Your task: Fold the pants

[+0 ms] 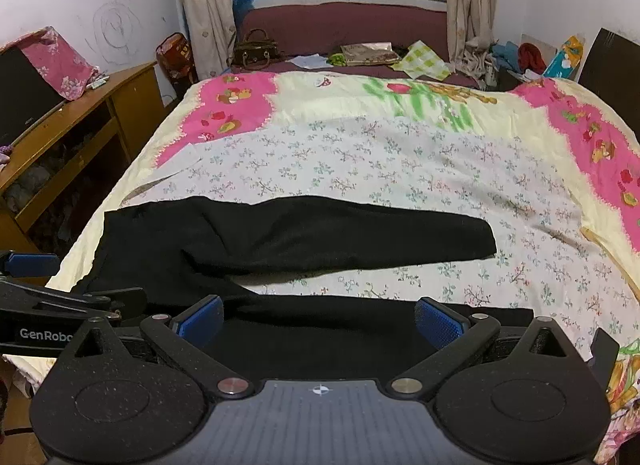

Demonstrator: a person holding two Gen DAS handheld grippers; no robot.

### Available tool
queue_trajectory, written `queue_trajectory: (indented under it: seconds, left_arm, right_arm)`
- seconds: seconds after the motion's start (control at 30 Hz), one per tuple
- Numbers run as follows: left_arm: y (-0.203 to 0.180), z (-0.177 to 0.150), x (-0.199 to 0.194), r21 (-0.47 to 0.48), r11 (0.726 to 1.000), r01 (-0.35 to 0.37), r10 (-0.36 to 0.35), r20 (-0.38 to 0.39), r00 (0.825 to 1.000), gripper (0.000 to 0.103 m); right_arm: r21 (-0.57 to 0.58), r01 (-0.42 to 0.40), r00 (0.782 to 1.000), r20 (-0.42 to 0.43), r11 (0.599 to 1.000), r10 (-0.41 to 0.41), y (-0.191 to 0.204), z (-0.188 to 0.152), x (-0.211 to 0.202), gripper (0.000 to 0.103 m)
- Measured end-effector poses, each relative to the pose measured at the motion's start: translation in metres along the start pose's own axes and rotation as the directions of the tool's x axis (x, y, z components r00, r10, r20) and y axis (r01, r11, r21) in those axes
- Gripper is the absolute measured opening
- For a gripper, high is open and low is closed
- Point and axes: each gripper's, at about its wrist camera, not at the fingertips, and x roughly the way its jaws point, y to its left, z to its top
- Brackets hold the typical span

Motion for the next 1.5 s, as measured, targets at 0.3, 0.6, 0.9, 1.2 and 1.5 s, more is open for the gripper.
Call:
queue_trajectory:
  seconds: [0.3,0.6,0.9,1.2,1.5]
  left_arm:
    - [-0.018,0.016,0.027,-0.042,0.999,-0.031,0.029,-0.054,0.998,0.103]
    - [-0.046,0.041,0.063,-0.053,0.995,-0.084,0.079,-0.095,0.992,0.103]
    - [-0.072,0.069,0.100,-0.004,0.993,-0.118,0.117,-0.112,0.987,0.103]
    - [-0.061,0.092,0.132,0.106,0.990,-0.091,0.100,-0.083,0.991,0.103]
    - [-0.005,0.129,0.195,0.311,0.950,-0.039,0.049,-0.022,0.999,0.096]
  right_arm:
    - [-0.015,-0.043,0.998,-0.054,0.999,0.042,-0.021,0.014,0.028,0.091]
    - [-0.047,-0.116,0.987,-0.116,0.992,0.109,-0.051,0.037,0.069,0.091]
    - [-0.088,-0.205,0.968,-0.166,0.975,0.188,-0.078,0.057,0.107,0.090]
    - [-0.153,-0.314,0.938,-0.199,0.937,0.282,-0.076,0.081,0.144,0.079]
    - [-0.376,-0.371,0.926,-0.215,0.849,0.310,-0.059,0.132,0.212,0.073]
